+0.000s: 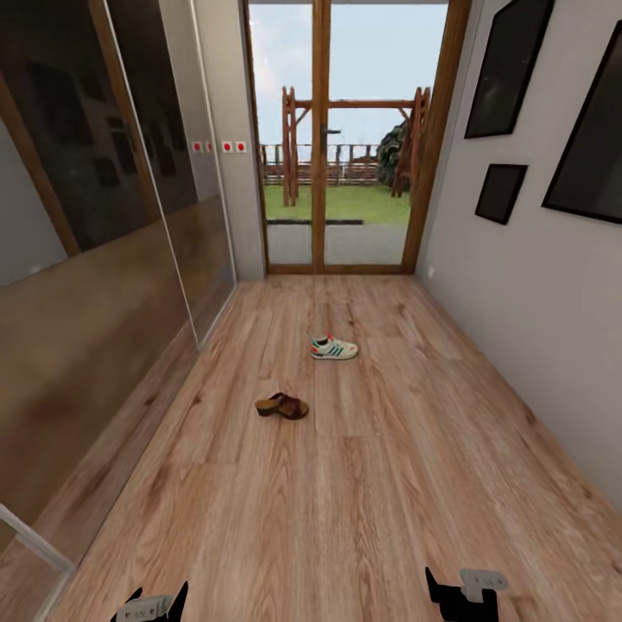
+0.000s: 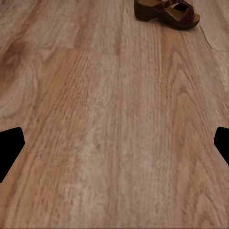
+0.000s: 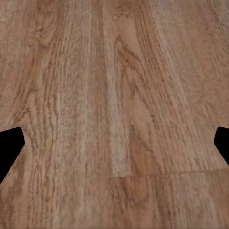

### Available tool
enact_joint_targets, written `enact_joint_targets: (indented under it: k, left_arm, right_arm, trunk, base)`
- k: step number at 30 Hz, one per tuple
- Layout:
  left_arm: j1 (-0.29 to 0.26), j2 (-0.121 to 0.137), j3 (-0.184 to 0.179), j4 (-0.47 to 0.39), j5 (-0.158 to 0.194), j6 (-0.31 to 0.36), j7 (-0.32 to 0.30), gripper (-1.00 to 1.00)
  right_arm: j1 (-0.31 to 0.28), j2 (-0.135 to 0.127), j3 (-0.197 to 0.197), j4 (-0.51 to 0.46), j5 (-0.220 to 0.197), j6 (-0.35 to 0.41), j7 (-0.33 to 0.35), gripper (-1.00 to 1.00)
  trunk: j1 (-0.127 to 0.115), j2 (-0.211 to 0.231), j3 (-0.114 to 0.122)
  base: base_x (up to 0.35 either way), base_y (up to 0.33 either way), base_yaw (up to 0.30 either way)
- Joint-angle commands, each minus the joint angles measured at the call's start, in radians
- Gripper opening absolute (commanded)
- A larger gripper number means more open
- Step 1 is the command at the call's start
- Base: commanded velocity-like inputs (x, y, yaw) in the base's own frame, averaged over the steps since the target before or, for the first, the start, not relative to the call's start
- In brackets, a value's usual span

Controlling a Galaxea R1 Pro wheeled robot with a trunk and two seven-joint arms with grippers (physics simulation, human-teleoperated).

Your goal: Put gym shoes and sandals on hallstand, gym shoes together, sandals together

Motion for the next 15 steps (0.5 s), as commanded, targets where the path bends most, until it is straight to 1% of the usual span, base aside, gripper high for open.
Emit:
enact_joint_targets:
  k: [1,7,9,11,15]
  left_arm:
    - [-0.001,0.000,0.002,0.001,0.010,0.000,-0.010,1.00]
    - [-0.001,0.000,0.002,0.001,0.010,0.000,-0.010,1.00]
    - [0.011,-0.010,-0.002,0.013,0.010,-0.011,-0.008,1.00]
    - [0.022,-0.010,-0.002,0.024,0.012,-0.023,-0.007,1.00]
    - [0.026,-0.010,-0.001,0.040,0.015,-0.028,-0.005,1.00]
  right_arm:
    - [-0.001,0.000,-0.008,0.001,-0.001,-0.003,0.009,1.00]
    - [-0.001,0.000,-0.008,0.001,-0.001,-0.003,0.009,1.00]
    - [0.011,0.011,0.004,0.004,-0.004,-0.014,-0.003,1.00]
    - [0.020,0.022,0.007,0.007,-0.005,-0.017,-0.003,1.00]
    - [0.020,0.024,0.005,0.012,-0.006,-0.020,0.000,1.00]
  trunk:
    - [0.000,0.000,-0.001]
    - [0.000,0.000,-0.001]
    - [0.000,0.000,-0.001]
    - [0.000,0.000,-0.001]
    - [0.000,0.000,-0.001]
  base:
    - [0.334,0.099,0.000]
    - [0.334,0.099,0.000]
    - [0.000,0.000,0.000]
    - [0.000,0.000,0.000]
    - [0.000,0.000,0.000]
